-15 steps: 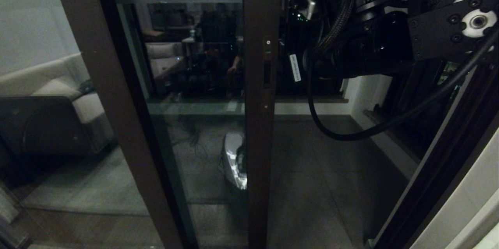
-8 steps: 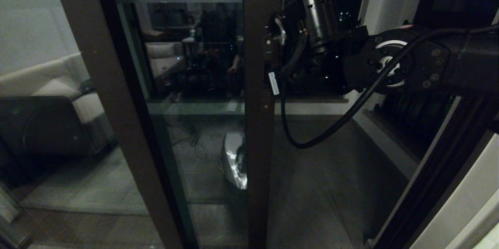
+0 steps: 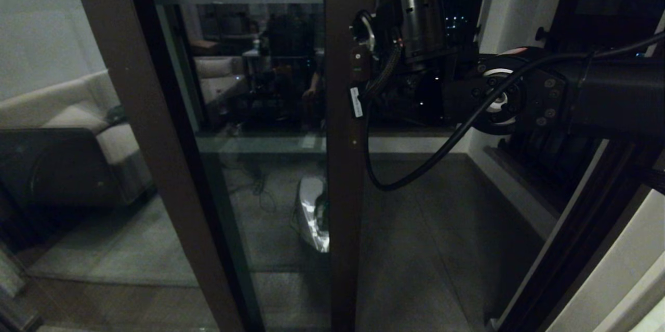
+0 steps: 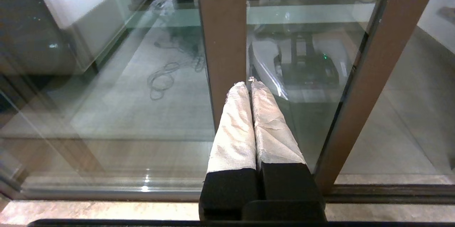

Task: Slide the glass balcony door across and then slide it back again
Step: Close the slid door

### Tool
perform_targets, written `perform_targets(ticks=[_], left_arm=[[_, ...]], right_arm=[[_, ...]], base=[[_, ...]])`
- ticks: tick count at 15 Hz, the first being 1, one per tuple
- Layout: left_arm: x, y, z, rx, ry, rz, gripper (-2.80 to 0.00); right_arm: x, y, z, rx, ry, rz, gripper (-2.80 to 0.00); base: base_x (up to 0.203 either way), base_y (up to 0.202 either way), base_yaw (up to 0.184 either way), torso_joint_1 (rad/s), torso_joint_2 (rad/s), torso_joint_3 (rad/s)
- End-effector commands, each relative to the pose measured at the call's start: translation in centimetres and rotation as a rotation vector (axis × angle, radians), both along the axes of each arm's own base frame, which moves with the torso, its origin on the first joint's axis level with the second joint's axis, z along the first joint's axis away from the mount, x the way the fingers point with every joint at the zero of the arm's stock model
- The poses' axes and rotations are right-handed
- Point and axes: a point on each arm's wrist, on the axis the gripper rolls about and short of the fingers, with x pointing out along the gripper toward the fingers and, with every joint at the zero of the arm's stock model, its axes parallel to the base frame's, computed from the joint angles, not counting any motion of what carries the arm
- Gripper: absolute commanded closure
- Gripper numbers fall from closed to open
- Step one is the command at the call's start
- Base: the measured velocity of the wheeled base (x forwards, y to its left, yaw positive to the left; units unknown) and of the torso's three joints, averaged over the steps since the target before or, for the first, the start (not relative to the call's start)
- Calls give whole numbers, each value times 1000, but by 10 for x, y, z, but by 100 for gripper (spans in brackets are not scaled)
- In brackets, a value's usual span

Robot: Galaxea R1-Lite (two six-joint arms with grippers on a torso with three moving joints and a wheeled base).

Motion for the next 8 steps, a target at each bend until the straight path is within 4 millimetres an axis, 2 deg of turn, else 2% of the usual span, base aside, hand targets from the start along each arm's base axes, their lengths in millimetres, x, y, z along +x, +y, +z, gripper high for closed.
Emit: perform_targets(ticks=[1, 5, 8], left_arm=[[0, 0, 0, 0, 0, 0, 0], [0, 0, 0, 0, 0, 0, 0], [0, 0, 0, 0, 0, 0, 0]], right_arm=[[2, -3, -1, -18, 0, -7, -280], [17, -10, -11, -52, 11, -37, -280], [22, -12, -11, -48, -1, -45, -280]], base=[[0, 0, 0, 0, 0, 0], [0, 0, 0, 0, 0, 0], [0, 0, 0, 0, 0, 0]])
